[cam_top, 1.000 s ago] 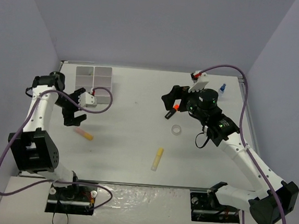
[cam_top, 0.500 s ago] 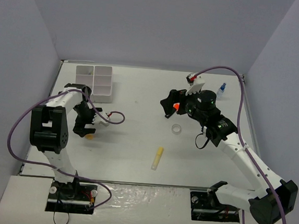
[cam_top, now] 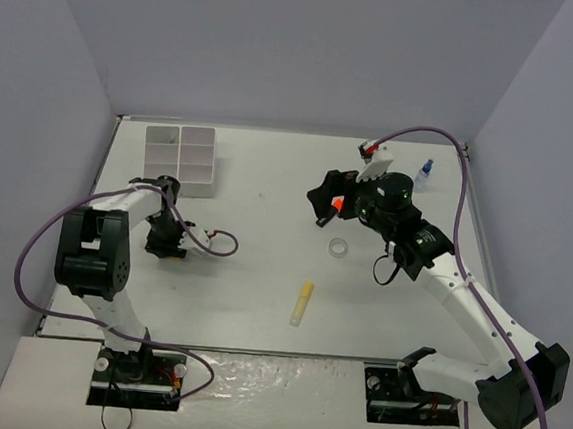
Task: Sort the stationery into containers
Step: Pick up the pen from the center of the board, then place the pen in the storage box.
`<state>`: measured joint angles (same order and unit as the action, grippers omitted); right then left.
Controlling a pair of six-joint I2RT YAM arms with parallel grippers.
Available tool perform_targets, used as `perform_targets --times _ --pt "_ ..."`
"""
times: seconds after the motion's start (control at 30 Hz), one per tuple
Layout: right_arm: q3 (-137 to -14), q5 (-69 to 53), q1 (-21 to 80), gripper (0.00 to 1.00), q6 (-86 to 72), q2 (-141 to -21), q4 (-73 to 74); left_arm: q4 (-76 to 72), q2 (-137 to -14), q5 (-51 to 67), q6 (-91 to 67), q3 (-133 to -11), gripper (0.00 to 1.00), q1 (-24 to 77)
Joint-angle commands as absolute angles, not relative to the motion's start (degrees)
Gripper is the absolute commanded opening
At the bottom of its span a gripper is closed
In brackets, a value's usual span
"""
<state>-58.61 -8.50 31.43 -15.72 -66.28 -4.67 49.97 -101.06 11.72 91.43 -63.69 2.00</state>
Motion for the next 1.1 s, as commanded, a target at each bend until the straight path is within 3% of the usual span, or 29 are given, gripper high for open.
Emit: perform_targets --times 0.0,0.1,0.3,0.53,0.73,1.07 --pt "-61.82 -7.00 30.94 0.96 -16.87 -65.06 -7.49 47.97 -102.04 12.08 89.53 -61.00 0.26 2.02" --pt "-62.29 -5.88 30.86 0.96 -16.87 -64.62 -6.65 49.82 -100.83 15.08 88.56 -60.92 0.01 2.10" --pt "-62.63 -4.60 30.85 0.96 -17.93 -63.88 -6.22 55.30 -96.92 27.68 74.73 -66.41 0.00 2.42" --pt "-64.51 -4.37 30.85 0.95 -20.23 -65.21 -5.99 43.32 -93.24 39.76 27.97 -89.93 0.00 1.58" --pt "-66.71 -4.75 31.11 0.94 -23.02 -67.23 -5.98 16.49 -97.63 20.53 -3.74 -107.63 0.00 1.58" --pt "-66.68 1.71 31.90 0.94 -25.69 -64.01 -5.57 -12.94 -106.87 4.74 -14.35 -104.79 0.00 2.02"
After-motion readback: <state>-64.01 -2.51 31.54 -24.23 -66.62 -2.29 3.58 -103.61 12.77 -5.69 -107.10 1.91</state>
